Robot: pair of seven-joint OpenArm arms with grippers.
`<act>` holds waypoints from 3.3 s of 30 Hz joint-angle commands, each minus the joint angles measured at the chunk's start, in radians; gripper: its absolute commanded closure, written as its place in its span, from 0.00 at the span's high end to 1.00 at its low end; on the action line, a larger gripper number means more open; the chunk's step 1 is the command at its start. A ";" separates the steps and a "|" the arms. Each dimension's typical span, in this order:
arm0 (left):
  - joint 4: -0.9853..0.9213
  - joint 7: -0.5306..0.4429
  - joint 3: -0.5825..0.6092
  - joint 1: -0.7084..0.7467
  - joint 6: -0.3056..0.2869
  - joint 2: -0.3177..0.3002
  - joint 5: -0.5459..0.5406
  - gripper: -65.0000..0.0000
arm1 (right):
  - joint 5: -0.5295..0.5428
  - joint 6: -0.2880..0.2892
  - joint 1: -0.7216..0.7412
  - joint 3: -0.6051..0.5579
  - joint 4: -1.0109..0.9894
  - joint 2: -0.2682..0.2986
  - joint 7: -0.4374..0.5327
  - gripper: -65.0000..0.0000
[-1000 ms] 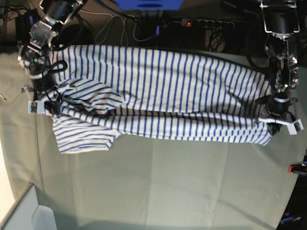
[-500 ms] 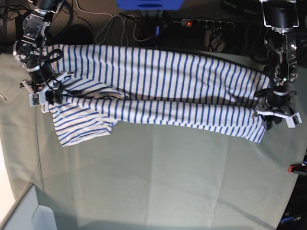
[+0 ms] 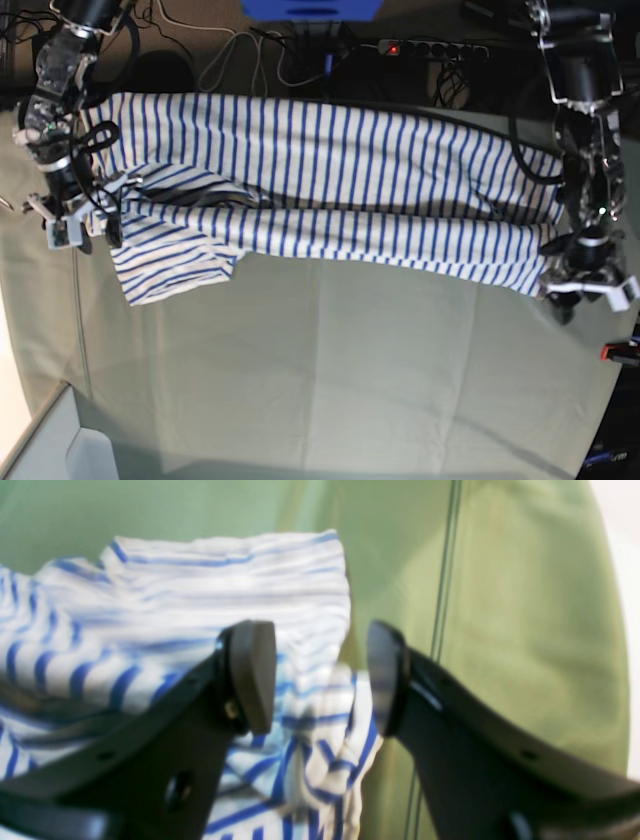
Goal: Layout the t-shirt on the table in an organized manner, then fold the t-shirt properly
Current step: 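Lift the grasped edge with both grippers and fold it over the shirt, then hold the folded edge with both grippers and pull it across the shirt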
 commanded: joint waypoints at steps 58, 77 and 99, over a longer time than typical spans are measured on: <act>-0.480 -0.019 0.217 -0.242 0.004 -0.024 -0.001 0.00 | 0.019 -0.144 0.544 -0.134 -0.922 0.231 0.137 0.47; -0.480 -0.019 0.212 -0.248 0.004 -0.028 -0.001 0.00 | 0.014 -0.140 0.510 -0.141 -0.924 0.167 0.134 0.39; -0.215 -0.019 0.218 -0.360 0.004 -0.024 -0.007 0.00 | 0.052 -0.141 0.591 -0.115 -0.526 0.164 0.017 0.00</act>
